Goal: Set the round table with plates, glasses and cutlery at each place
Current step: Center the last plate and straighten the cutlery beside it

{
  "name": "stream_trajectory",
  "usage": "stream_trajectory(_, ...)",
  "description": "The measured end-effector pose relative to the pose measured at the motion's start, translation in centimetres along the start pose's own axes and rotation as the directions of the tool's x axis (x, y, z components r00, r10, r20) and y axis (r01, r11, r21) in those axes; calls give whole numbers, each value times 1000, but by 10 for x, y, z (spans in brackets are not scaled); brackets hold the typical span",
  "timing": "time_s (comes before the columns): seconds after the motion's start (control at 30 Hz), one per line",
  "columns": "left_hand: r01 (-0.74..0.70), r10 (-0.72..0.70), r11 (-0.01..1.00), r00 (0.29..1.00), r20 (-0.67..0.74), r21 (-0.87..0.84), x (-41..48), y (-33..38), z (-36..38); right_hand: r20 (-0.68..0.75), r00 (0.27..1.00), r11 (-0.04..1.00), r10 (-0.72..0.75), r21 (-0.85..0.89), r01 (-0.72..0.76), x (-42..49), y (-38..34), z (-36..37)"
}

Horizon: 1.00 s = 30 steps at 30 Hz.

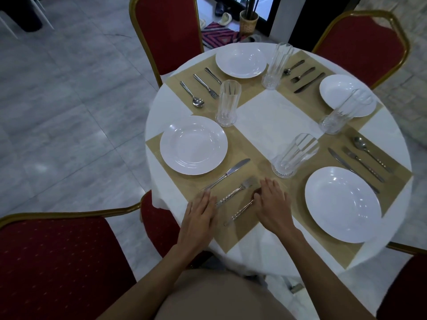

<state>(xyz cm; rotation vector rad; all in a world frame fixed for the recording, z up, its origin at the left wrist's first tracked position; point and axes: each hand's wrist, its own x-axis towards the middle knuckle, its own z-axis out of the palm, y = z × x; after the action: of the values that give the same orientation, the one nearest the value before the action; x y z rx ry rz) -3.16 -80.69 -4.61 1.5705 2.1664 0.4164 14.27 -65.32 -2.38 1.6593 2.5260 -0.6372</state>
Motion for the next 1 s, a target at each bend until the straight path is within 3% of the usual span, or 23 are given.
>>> stream_trajectory(0.23, -76, 72, 995, 995, 64, 69, -3, 26, 13, 2, 1000, 999, 27, -19, -27, -22, 16, -3)
stream_trajectory(0.47, 33, -35, 999, 993, 109, 22, -15, 46, 8, 27, 995, 995, -99, -11, 100, -36, 9, 2)
stream_trajectory(0.6, 76, -76, 997, 995, 66, -6, -35, 44, -4, 82, 978, 974, -191, -107, 199, -47, 0, 6)
stream_trajectory(1.0, 167, -181, 981, 973, -145, -100, -100, 44, -26, 163, 934, 945, -319, -18, 326, -119, -21, 3)
